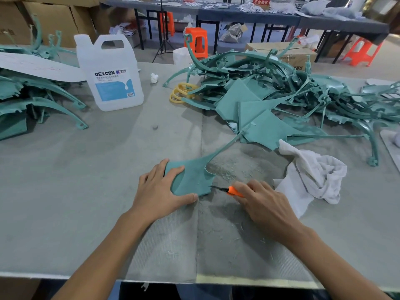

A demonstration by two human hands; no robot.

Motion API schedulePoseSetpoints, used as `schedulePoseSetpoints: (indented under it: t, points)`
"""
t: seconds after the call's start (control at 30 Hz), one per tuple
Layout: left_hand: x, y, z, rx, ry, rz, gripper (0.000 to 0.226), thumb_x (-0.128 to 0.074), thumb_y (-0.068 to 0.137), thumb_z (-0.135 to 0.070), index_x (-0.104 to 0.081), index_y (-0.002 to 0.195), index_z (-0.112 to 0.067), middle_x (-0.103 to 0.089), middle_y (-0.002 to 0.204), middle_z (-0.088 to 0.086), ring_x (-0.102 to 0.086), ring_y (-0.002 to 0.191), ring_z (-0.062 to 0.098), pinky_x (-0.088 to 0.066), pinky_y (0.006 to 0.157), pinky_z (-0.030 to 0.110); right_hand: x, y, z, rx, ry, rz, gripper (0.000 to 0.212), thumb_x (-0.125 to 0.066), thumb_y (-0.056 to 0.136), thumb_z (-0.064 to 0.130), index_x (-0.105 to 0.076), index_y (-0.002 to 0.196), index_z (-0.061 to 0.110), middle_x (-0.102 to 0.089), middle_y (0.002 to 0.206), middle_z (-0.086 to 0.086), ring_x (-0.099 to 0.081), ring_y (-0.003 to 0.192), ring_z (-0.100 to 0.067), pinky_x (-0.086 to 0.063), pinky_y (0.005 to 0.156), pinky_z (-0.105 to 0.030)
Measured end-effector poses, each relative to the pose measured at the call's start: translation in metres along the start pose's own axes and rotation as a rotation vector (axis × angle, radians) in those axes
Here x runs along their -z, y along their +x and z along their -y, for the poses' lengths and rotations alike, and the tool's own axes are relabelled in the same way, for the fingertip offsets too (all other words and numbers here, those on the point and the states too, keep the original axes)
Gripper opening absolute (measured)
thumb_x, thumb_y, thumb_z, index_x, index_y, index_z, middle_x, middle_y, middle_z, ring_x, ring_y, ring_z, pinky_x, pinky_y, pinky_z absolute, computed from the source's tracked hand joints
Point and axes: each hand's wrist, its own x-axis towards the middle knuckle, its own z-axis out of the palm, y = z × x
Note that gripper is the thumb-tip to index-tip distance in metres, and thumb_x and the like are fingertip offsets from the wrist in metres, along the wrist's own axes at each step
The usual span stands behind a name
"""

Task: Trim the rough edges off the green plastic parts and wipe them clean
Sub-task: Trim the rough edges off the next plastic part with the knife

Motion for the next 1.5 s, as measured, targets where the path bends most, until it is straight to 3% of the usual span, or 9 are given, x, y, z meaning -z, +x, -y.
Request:
schedulePoseSetpoints:
  t: [0.13, 0.27, 0.6, 0.8, 1.0, 1.27, 1.33, 1.43, 1.5]
  points:
    - [0.000, 0.001, 0.000, 0.000, -0.001, -0.002, 0.106, -0.034, 0.059, -0.102, -0.027, 0.149, -0.047, -0.011, 0.165, -0.002, -0.010, 0.150, 0.012, -0.012, 0.116, 0.038, -0.002, 0.000, -0.003, 0.036, -0.065, 0.027, 0.029, -0.035, 0.104, 0.050, -0.046, 0.128, 0.038, -0.056, 0.099, 0.007, -0.059, 0.082, -0.020, -0.038, 0.047, -0.027]
    - [-0.001, 0.001, 0.002, 0.004, -0.006, -0.003, 0.108, -0.030, 0.057, -0.105, -0.026, 0.149, -0.048, -0.011, 0.165, -0.004, -0.010, 0.149, 0.011, -0.012, 0.116, 0.038, -0.004, 0.004, -0.001, -0.015, -0.047, 0.011, 0.040, -0.018, 0.103, 0.060, -0.044, 0.127, 0.040, -0.052, 0.096, 0.009, -0.056, 0.082, -0.019, -0.043, 0.048, -0.031]
    - [0.000, 0.000, 0.000, 0.006, -0.006, 0.007, 0.106, -0.035, 0.059, -0.102, -0.026, 0.149, -0.047, -0.010, 0.165, -0.005, -0.009, 0.149, 0.011, -0.012, 0.117, 0.038, -0.001, 0.017, -0.002, -0.138, 0.001, 0.017, 0.045, -0.012, 0.098, 0.063, -0.040, 0.126, 0.041, -0.049, 0.093, 0.011, -0.059, 0.086, -0.018, -0.043, 0.055, -0.033]
    - [0.002, -0.001, -0.001, 0.005, -0.001, 0.013, 0.103, -0.038, 0.061, -0.099, -0.026, 0.150, -0.048, -0.008, 0.166, -0.006, -0.009, 0.150, 0.011, -0.011, 0.117, 0.038, 0.001, 0.018, -0.004, -0.098, 0.009, 0.078, 0.037, -0.015, 0.099, 0.062, -0.034, 0.126, 0.044, -0.050, 0.097, 0.011, -0.059, 0.087, -0.018, -0.048, 0.060, -0.035]
    - [0.001, -0.001, -0.001, 0.000, -0.001, 0.002, 0.103, -0.038, 0.060, -0.101, -0.027, 0.149, -0.049, -0.008, 0.166, -0.006, -0.008, 0.151, 0.011, -0.012, 0.117, 0.039, 0.006, 0.017, -0.008, -0.051, 0.032, 0.109, 0.052, -0.001, 0.092, 0.068, -0.034, 0.124, 0.045, -0.051, 0.099, 0.013, -0.057, 0.083, -0.016, -0.049, 0.059, -0.035]
    - [0.002, -0.002, -0.002, 0.010, 0.002, -0.001, 0.105, -0.038, 0.060, -0.100, -0.025, 0.149, -0.048, -0.008, 0.166, -0.007, -0.010, 0.150, 0.012, -0.012, 0.117, 0.039, 0.003, 0.019, -0.006, -0.080, 0.041, 0.109, 0.047, -0.005, 0.094, 0.067, -0.034, 0.125, 0.046, -0.053, 0.097, 0.012, -0.054, 0.080, -0.014, -0.040, 0.054, -0.030]
    - [0.002, -0.002, -0.002, 0.012, -0.001, -0.004, 0.104, -0.037, 0.059, -0.100, -0.026, 0.149, -0.048, -0.008, 0.166, -0.007, -0.010, 0.150, 0.012, -0.012, 0.118, 0.039, 0.005, 0.018, -0.005, -0.098, 0.043, 0.092, 0.049, -0.006, 0.095, 0.066, -0.037, 0.127, 0.045, -0.054, 0.098, 0.011, -0.056, 0.082, -0.015, -0.045, 0.058, -0.032]
    - [0.002, -0.003, -0.002, 0.022, -0.028, -0.006, 0.105, -0.035, 0.057, -0.103, -0.027, 0.148, -0.050, -0.009, 0.165, -0.008, -0.011, 0.150, 0.013, -0.014, 0.118, 0.040, 0.005, 0.015, 0.001, -0.128, 0.084, 0.021, 0.037, -0.023, 0.102, 0.059, -0.041, 0.129, 0.042, -0.056, 0.097, 0.012, -0.058, 0.082, -0.015, -0.050, 0.062, -0.034]
    - [0.003, -0.004, -0.001, 0.034, -0.053, -0.012, 0.108, -0.033, 0.054, -0.106, -0.030, 0.147, -0.050, -0.012, 0.164, -0.008, -0.015, 0.149, 0.015, -0.016, 0.118, 0.040, 0.009, 0.011, 0.003, -0.136, 0.154, -0.027, 0.028, -0.033, 0.104, 0.056, -0.042, 0.125, 0.041, -0.055, 0.092, 0.016, -0.054, 0.068, -0.010, -0.047, 0.059, -0.033]
